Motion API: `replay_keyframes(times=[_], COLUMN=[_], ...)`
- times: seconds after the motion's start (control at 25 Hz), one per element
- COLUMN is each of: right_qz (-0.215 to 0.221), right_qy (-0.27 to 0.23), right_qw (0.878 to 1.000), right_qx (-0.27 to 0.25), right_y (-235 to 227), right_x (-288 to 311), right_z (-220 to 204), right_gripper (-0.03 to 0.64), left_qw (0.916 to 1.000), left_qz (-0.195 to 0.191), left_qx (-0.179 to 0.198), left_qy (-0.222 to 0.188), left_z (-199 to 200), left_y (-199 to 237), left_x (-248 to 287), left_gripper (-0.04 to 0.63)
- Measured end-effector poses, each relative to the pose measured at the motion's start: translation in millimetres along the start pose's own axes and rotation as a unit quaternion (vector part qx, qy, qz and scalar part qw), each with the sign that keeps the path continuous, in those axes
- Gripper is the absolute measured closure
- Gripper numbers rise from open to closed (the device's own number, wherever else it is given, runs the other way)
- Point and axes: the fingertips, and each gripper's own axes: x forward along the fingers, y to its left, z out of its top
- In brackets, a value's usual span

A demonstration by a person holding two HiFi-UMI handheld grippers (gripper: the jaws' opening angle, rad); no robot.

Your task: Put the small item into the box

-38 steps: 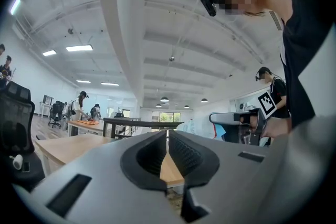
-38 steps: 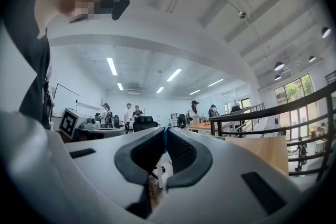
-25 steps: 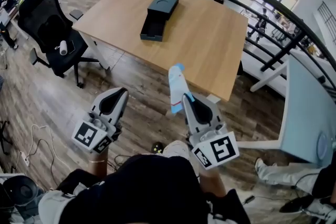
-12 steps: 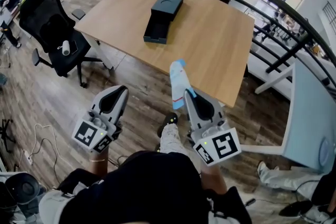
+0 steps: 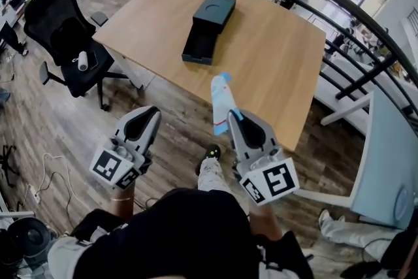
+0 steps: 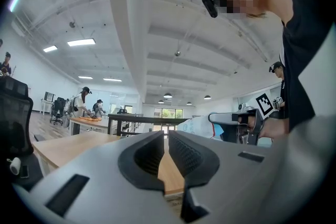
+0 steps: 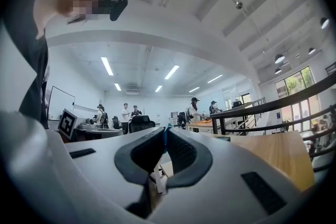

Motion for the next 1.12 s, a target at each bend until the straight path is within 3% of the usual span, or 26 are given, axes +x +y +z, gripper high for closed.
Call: replay_keyframes(times=[0.48, 1.12], right_qz=[0.005, 0.023], right_qy=[0.006, -0.006], right_qw=[1.000, 1.000], right_qx=[0.009, 0.017], right_y=[-47, -106], right_x=[51, 124], right_z=[-3, 3], right_gripper=[0.591, 0.591], left_qw=[0.9999, 0.9998], left_qz=[-0.010, 0.018], left_qx=[0.001, 0.007], left_qy=[0.006, 0.006], left_z=[1, 14], left_y=[36, 96], left_x=[59, 122], left_gripper=[0.572, 0.572])
